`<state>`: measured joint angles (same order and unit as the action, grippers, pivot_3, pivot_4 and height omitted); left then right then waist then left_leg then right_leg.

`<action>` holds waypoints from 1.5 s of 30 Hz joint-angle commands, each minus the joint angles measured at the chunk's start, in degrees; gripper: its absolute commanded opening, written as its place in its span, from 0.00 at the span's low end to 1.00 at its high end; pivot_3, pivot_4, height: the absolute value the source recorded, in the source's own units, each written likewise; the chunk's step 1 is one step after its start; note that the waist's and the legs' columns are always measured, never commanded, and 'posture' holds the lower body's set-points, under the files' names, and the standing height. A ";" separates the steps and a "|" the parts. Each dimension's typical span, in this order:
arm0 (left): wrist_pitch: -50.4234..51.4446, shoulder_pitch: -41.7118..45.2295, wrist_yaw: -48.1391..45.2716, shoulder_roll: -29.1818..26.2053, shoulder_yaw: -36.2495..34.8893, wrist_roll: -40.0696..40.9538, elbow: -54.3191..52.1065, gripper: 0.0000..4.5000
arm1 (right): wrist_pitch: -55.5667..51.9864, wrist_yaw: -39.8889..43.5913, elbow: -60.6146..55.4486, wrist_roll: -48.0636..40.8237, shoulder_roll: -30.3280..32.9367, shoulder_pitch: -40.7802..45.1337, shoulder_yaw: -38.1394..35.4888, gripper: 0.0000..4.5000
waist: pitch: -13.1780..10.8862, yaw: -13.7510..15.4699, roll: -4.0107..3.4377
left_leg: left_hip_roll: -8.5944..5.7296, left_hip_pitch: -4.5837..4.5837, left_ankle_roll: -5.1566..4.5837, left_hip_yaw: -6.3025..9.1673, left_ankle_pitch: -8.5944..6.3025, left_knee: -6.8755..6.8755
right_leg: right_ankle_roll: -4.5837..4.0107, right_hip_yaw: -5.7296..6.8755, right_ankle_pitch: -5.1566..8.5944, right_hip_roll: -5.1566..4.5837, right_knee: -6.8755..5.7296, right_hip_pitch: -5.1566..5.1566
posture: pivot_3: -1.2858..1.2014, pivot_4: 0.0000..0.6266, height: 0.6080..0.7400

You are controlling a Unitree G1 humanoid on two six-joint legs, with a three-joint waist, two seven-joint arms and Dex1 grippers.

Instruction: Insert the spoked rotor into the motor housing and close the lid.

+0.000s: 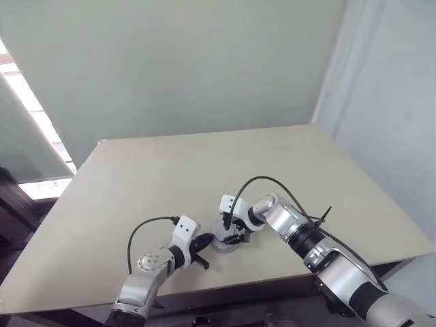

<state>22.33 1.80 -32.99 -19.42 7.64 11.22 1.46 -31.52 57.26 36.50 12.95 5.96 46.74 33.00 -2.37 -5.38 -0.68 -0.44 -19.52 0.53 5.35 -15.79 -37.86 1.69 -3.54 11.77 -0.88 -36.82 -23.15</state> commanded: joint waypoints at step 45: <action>1.00 0.50 -1.49 -0.54 1.60 -2.32 0.64 0.00 | -27.12 -19.06 28.18 -33.60 -1.65 9.05 -49.85 1.00 | -0.06 -0.18 0.04 | 0.00 -0.32 -0.04 -0.19 0.01 0.45 | 0.09 -0.17 -0.04 0.06 0.13 -0.31 | 0.52 0.00 1.00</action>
<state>21.96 3.00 -34.50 -19.48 8.48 9.91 1.78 -58.84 38.99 64.51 -18.03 5.02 53.67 -14.46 -2.44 -5.56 -0.64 -0.44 -19.82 0.48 5.15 -15.78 -37.41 1.79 -3.72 11.73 -0.82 -36.68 -23.45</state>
